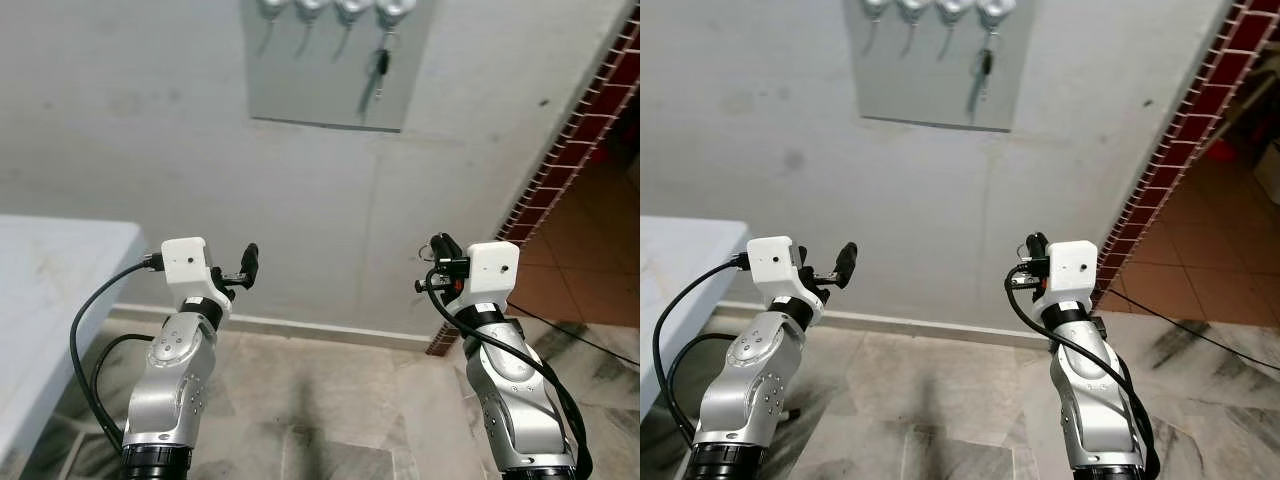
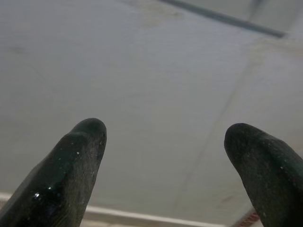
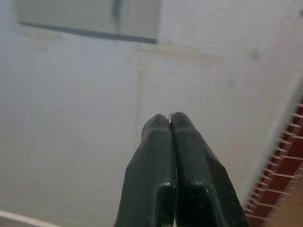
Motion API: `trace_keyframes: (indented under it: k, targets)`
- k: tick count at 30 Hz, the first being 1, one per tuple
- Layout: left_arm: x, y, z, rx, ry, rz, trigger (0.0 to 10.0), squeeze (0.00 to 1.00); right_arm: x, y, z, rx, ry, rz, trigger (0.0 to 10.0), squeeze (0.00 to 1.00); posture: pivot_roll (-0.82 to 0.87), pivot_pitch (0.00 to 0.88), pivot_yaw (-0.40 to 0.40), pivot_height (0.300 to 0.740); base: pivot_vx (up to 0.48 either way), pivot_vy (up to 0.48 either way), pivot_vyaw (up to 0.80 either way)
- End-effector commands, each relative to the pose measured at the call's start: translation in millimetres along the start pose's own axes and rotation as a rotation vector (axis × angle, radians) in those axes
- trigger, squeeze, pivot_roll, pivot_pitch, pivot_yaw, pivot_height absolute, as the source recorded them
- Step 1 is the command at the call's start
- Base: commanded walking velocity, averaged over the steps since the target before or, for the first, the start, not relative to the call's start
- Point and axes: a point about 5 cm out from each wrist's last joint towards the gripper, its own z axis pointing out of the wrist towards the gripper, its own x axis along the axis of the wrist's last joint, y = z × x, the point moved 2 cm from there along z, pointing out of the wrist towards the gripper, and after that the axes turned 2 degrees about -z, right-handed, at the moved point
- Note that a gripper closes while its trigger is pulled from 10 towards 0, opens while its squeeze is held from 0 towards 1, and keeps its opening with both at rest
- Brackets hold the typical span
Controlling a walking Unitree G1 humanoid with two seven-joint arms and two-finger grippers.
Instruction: Hang keys on a hook
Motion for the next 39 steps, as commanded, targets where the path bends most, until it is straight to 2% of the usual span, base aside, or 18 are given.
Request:
trace_keyframes:
  k: [1, 39]
  targets:
    - [4.8, -8.9, -1.8, 0.033, 0.012, 0.015, 10.0, 0.0, 11.0, -5.8, 3.0, 0.017, 0.041, 0.006, 10.0, 0.0, 0.01, 0.067, -0.021, 0.74, 0.274, 0.0, 0.0]
    - [8.4, -9.6, -0.5, 0.047, 0.022, 0.008, 10.0, 0.0, 10.9, -8.9, 1.7, 0.034, 0.036, 0.006, 10.0, 0.0, 0.01, 0.065, -0.022, 0.74, 0.287, 0.0, 0.0]
